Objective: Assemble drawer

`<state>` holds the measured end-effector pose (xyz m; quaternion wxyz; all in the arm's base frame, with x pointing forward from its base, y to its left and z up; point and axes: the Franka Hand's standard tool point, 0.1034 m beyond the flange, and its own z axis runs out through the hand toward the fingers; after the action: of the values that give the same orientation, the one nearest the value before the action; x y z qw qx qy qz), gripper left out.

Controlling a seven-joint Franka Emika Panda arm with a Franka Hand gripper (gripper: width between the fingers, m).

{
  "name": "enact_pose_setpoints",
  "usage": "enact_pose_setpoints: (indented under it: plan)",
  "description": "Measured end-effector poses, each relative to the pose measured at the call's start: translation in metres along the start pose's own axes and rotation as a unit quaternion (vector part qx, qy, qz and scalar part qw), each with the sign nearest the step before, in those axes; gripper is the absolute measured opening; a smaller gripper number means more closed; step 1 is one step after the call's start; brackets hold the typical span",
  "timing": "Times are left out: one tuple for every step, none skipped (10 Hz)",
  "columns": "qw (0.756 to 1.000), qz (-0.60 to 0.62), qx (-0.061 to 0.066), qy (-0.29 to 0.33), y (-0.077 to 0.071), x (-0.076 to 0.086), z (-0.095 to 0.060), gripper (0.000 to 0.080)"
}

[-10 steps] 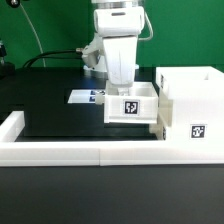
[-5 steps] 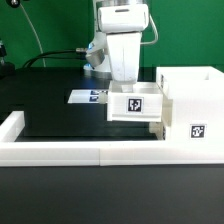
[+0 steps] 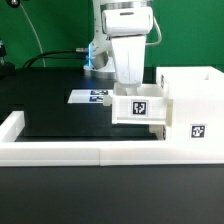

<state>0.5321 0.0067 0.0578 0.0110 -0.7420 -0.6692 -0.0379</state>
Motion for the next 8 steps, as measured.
enact_pose_setpoints:
  plan:
    - [1.000, 0.000, 0.000, 0.000, -0.0001, -0.0001, 0.0001, 0.0041]
    - [1.000, 0.001, 0.000, 0.000, -0.0003, -0.0002, 0.0002, 0.0041]
    - [1.000, 0.001, 0.001, 0.000, -0.0008, -0.0008, 0.0005, 0.0041]
    - [1.000, 0.002, 0.001, 0.000, -0.0011, -0.0014, 0.0009, 0.0041]
    - [1.000, 0.002, 0.001, 0.000, -0.0012, -0.0015, 0.0010, 0.0041]
    - [1.000, 0.000, 0.002, 0.000, -0.0016, -0.0015, 0.0016, 0.0041]
    - [1.000, -0.006, 0.002, -0.001, -0.0015, -0.0008, 0.0020, 0.0041]
    - [1.000, -0.016, 0.001, -0.004, -0.0008, -0.0006, 0.0019, 0.0041]
